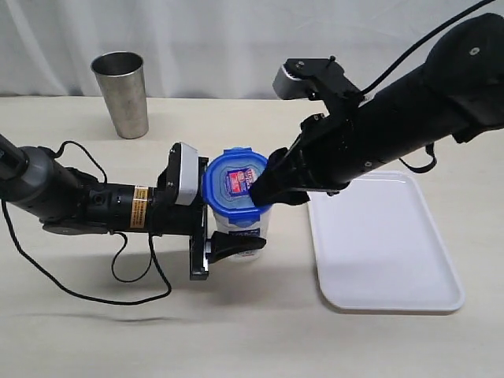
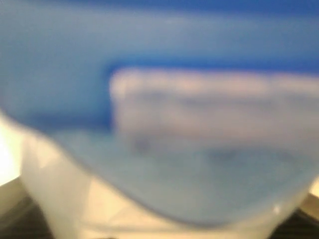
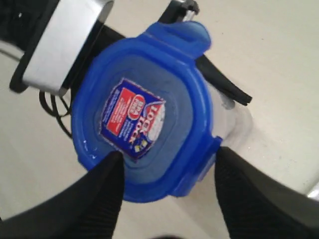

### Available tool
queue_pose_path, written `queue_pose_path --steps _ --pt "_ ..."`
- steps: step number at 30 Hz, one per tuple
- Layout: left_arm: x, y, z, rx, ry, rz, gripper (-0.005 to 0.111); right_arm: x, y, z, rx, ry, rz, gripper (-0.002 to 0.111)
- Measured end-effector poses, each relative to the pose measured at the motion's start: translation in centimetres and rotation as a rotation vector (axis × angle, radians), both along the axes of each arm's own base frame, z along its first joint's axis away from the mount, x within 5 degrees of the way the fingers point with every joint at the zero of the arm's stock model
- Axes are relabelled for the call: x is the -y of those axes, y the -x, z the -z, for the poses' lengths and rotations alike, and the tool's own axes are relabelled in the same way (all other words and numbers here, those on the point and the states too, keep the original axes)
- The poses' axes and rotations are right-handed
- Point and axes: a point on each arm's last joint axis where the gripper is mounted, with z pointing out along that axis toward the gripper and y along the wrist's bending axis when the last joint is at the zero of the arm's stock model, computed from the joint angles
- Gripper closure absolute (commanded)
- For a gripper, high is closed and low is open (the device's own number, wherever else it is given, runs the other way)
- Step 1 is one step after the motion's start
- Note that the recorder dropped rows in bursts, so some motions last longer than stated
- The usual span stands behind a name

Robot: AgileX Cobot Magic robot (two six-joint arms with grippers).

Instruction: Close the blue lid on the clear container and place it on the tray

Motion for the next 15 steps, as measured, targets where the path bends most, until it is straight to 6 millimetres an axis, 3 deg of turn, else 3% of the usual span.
queue_pose_path --steps 10,12,15 --pt "-0.2 -0.5 0.2 0.267 -0.074 0.016 0.107 0.7 1.6 -8.2 0.376 0.014 -0.151 0.052" --pt "-0.3 -0.7 0.3 0.354 -0.097 0.02 0.107 0.6 1.5 -9.3 0.413 0.007 -0.164 0.054" --pt "-0.3 -1.1 0.3 0.452 -0.128 0.007 0.107 0.3 1.1 -9.4 0.411 0.036 -0.236 0.054"
